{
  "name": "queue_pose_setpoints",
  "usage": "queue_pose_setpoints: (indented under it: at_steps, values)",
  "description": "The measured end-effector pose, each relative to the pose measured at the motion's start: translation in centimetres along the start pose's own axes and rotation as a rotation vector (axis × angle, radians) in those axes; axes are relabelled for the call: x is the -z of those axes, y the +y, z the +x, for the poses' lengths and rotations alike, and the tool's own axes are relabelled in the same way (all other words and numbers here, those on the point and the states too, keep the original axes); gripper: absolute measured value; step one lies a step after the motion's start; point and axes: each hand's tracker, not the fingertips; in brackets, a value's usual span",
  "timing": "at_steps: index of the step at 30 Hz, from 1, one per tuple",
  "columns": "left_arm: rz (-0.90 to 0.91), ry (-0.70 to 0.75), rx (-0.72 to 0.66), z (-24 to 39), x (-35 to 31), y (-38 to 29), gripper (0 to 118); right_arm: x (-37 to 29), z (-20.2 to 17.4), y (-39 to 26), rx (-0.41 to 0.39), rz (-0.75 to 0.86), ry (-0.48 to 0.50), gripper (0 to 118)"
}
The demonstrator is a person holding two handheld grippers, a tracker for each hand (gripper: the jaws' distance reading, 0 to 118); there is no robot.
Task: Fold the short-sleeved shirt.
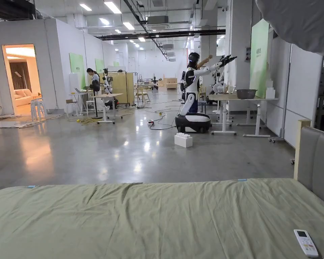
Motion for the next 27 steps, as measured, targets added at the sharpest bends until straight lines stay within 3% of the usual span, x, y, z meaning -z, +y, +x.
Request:
queue_pose_setpoints:
  at_steps: [9, 12, 13, 16, 18, 27]
  values:
    - [-0.012, -0.005, -0.009, 0.1, 0.2, -0.5, 118, 0.2, 0.3, 0.0, 0.038, -0.008, -0.009, 118]
    - [-0.014, -0.007, -0.006, 0.1, 0.3, -0.4, 118, 0.7, 0.9, 0.3, 0.196, -0.039, 0.043, 118]
    - [-0.019, -0.004, -0.005, 0.2, 0.4, -0.4, 118, 0.8, 1.0, 0.2, 0.3, -0.104, 0.033, 118]
    - [-0.027, 0.013, 0.001, 0.2, 0.4, -0.3, 118, 1.1, 0.6, 2.0, 0.313, -0.188, -0.116, 118]
    - [-0.025, 0.011, -0.001, 0.2, 0.3, -0.2, 118, 1.1, 0.5, 3.0, 0.264, -0.226, -0.089, 118]
    - [-0.013, -0.017, -0.01, 0.6, 0.5, 0.7, 118, -0.4, -0.7, 4.7, 0.227, -0.151, -0.07, 118]
